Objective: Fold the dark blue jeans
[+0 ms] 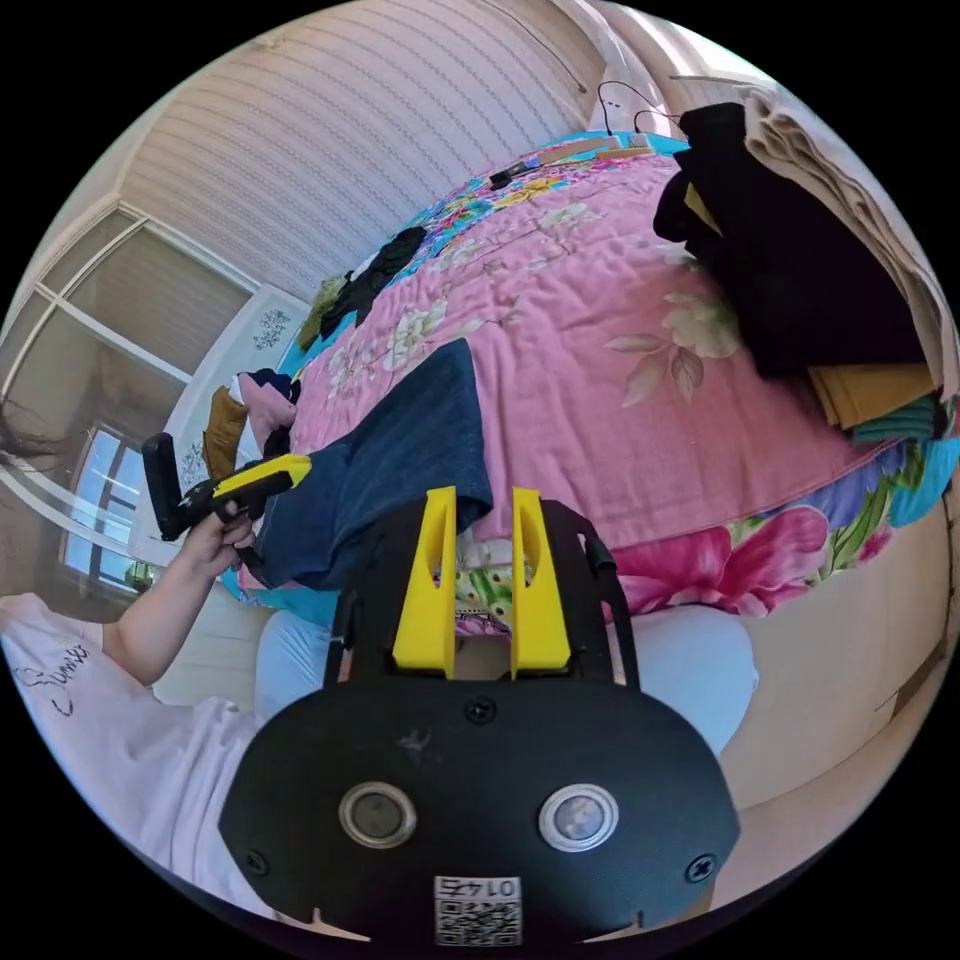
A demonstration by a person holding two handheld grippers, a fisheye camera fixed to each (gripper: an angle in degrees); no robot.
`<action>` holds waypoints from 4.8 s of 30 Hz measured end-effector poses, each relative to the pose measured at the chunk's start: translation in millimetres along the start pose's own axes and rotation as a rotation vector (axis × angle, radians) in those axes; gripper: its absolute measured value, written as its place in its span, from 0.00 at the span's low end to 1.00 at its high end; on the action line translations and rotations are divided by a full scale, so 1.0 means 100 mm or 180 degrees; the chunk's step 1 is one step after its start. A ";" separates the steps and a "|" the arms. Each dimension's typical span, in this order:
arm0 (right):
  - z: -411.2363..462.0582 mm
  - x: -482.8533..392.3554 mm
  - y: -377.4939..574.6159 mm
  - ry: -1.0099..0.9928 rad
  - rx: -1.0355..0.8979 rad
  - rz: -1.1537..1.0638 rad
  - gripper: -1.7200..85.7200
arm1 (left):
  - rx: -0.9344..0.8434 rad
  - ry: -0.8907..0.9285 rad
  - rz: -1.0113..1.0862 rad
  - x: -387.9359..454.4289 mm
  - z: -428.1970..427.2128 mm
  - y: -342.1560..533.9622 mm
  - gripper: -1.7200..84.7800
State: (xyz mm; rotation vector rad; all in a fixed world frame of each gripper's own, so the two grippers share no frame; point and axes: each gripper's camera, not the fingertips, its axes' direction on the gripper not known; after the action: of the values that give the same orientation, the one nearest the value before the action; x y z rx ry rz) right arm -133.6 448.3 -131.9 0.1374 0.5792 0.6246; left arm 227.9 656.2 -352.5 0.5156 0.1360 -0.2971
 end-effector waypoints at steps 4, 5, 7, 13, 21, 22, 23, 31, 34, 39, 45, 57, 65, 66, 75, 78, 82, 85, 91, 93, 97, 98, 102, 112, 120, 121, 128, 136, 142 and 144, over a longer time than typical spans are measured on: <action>0.04 0.16 0.09 -0.0249 -0.0061 -0.0090 0.16 | -0.0154 -0.0001 0.0058 -0.03 0.33 -0.61 0.10; 0.09 0.18 0.08 -0.0315 -0.0091 -0.0098 0.17 | -0.0180 0.0051 0.0037 -0.04 0.44 -0.79 0.11; 0.19 0.24 0.06 -0.0397 -0.0152 -0.0086 0.18 | -0.0231 0.0098 -0.0016 -0.05 0.61 -1.02 0.11; 0.39 0.40 0.12 -0.0816 -0.0275 -0.0027 0.13 | -0.0592 -0.0162 0.0027 -0.05 1.17 -1.52 0.13; 0.36 0.31 0.28 -0.0758 -0.0279 -0.0268 0.07 | -0.0889 0.0312 -0.0301 -0.51 1.17 -1.46 0.07; 0.33 0.29 0.30 -0.0792 -0.0251 -0.0325 0.06 | -0.0814 0.0356 -0.0314 -0.55 1.07 -1.43 0.07; 0.29 0.24 0.32 -0.0842 -0.0215 -0.0390 0.06 | -0.0651 0.0434 -0.0341 -0.63 0.85 -1.37 0.07; 0.13 -0.71 0.34 -0.1595 -0.0180 -0.1368 0.05 | 0.0391 0.0294 -0.0749 -1.51 -1.26 -0.15 0.06; 0.31 -1.48 0.33 -0.2007 -0.0392 -0.1962 0.06 | 0.0753 0.0053 -0.1094 -1.91 -2.12 0.58 0.06; 0.96 -2.97 0.62 -0.2121 -0.0904 -0.2980 0.09 | 0.0915 -0.0914 -0.1994 -2.52 -3.12 2.02 0.07; 1.76 -3.46 0.99 -0.1793 -0.1613 -0.3021 0.09 | 0.0699 -0.0799 -0.2523 -2.60 -3.16 3.15 0.08; 2.08 -2.75 0.93 -0.0202 -0.1522 -0.2209 0.02 | 0.0424 -0.0531 -0.2729 -2.73 -2.67 3.58 0.11; 2.10 -2.97 0.86 -0.0376 -0.1444 -0.2255 0.02 | 0.0708 -0.0456 -0.2733 -2.88 -3.10 3.73 0.10; 2.07 -3.00 0.86 -0.0389 -0.1418 -0.2295 0.02 | 0.0791 -0.0433 -0.2708 -2.90 -3.16 3.72 0.10; 2.38 -2.80 0.98 -0.0147 -0.2049 -0.2155 0.02 | 0.0570 -0.0058 -0.2632 -3.16 -3.00 3.74 0.06; 2.24 -2.83 0.84 -0.0170 -0.1916 -0.2247 0.02 | 0.0582 -0.0274 -0.2237 -3.11 -3.24 3.51 0.03; 2.11 -2.78 0.58 -0.0167 -0.1611 -0.2151 0.02 | 0.0784 -0.0500 -0.1906 -3.05 -3.45 3.26 0.02; 2.12 -2.67 0.39 -0.0192 -0.1471 -0.1885 0.03 | 0.0240 -0.0719 -0.2120 -3.26 -3.11 3.32 0.05; 2.26 -2.36 0.06 -0.0374 -0.1469 -0.1334 0.09 | 0.0573 -0.0412 -0.2602 -3.38 -3.18 3.78 0.09; 2.29 -2.27 -0.01 -0.0529 -0.1511 -0.1224 0.10 | 0.0697 -0.0560 -0.2545 -3.32 -3.31 3.90 0.13; 2.21 -2.04 -0.16 -0.0843 -0.1450 -0.0953 0.11 | 0.0605 -0.0294 -0.2614 -3.43 -3.15 4.02 0.18; 2.13 -1.99 -0.19 -0.0921 -0.1350 -0.0878 0.13 | 0.0599 -0.0201 -0.2647 -3.47 -3.07 4.04 0.20; 2.02 -1.97 -0.25 -0.0613 -0.1155 -0.0911 0.19 | 0.0579 -0.0030 -0.2663 -3.57 -2.75 4.00 0.22; 2.15 -2.09 -0.40 -0.0724 -0.1859 -0.1330 0.11 | 0.0880 0.0342 -0.2836 -3.62 -2.49 4.10 0.13; 1.19 -1.76 -0.36 -0.0739 -0.1793 -0.1475 0.08 | 0.0327 0.0702 -0.2337 -2.76 -1.96 3.73 0.12; 1.11 -1.53 -0.33 -0.0749 -0.1853 -0.1328 0.08 | 0.0259 0.0694 -0.2318 -2.71 -1.87 3.70 0.12; 1.17 -0.81 -0.13 -0.1385 -0.1707 -0.0177 0.14 | 0.0270 0.0752 -0.2552 -2.61 -1.39 3.64 0.16; 0.72 -1.22 -0.03 -0.0877 -0.1644 -0.0900 0.08 | 0.0633 0.0995 -0.2506 -2.40 -1.22 3.68 0.11; 0.14 -1.67 0.07 -0.0640 -0.1513 -0.1638 0.06 | 0.0870 0.0921 -0.2517 -1.88 -1.28 3.59 0.11; -0.04 -1.69 0.08 -0.0708 -0.1457 -0.1681 0.06 | 0.0949 0.0889 -0.2389 -1.65 -1.30 3.39 0.11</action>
State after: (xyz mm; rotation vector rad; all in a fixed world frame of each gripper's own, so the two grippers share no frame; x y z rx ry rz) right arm -251.3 355.4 -53.8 -0.3648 0.2275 0.2092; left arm 170.1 1042.7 -274.1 0.7905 0.5671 -0.9886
